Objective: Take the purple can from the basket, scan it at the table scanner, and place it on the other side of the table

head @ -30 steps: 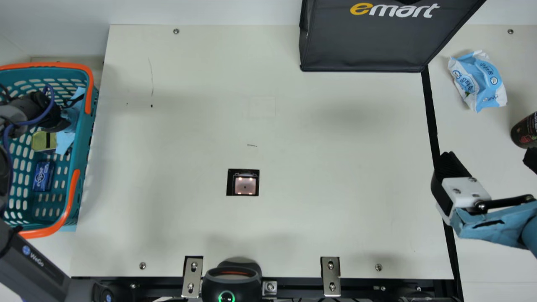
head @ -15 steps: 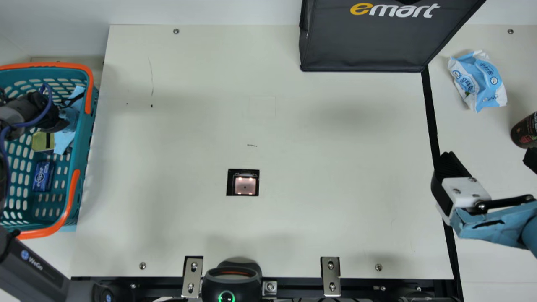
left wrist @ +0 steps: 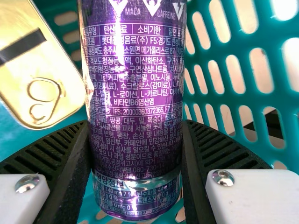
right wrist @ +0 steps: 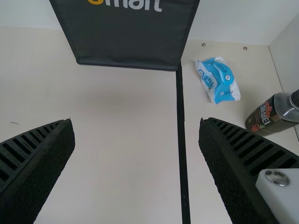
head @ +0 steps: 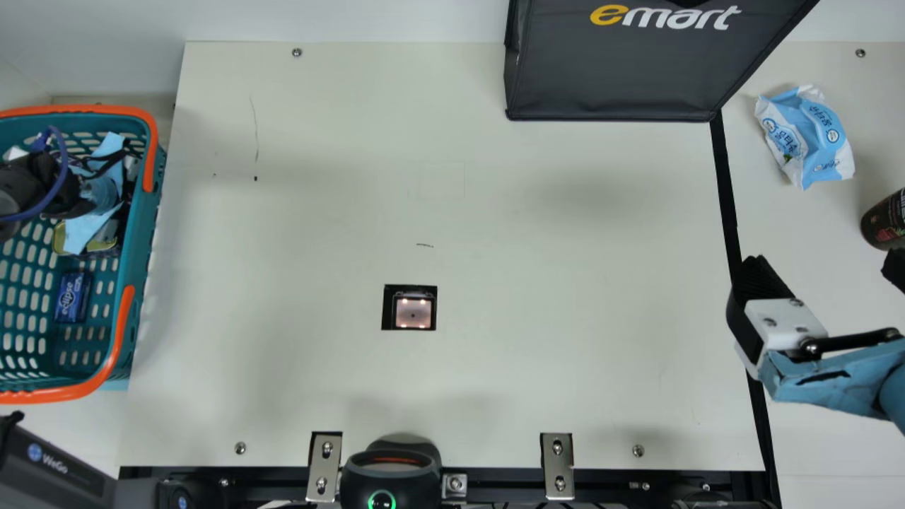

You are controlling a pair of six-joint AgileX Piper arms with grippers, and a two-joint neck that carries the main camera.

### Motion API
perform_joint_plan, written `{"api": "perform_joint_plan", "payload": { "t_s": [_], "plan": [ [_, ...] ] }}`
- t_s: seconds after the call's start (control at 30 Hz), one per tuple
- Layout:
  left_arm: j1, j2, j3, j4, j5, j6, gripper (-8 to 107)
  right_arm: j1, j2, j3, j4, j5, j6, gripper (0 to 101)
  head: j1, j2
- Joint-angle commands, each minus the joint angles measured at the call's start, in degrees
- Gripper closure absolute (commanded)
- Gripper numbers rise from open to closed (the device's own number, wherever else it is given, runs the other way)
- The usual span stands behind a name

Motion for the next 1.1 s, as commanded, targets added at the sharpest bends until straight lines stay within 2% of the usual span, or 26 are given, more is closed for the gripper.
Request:
{"api": "perform_joint_plan", "payload": {
  "t_s": [0.0, 0.67, 0.83, 1.07],
  "plan": [
    [0.0, -1.3, 0.7, 1.6, 0.1, -0.7, 107, 0.0, 0.0, 0.0, 0.0, 0.0, 0.0, 6, -1.7, 0.1],
    [-0.7, -17.0, 9.9, 20.3, 0.4, -12.1, 107, 0.0, 0.0, 0.0, 0.0, -0.1, 0.0, 6, -1.7, 0.1],
    [-1.3, -21.0, 11.4, 21.4, 0.4, -11.0, 107, 0.0, 0.0, 0.0, 0.0, -0.1, 0.0, 6, -1.7, 0.1],
    [-1.4, -26.9, 12.3, 18.0, 1.1, -1.9, 107, 0.0, 0.0, 0.0, 0.0, -0.1, 0.0, 6, -1.7, 0.1]
  ]
}}
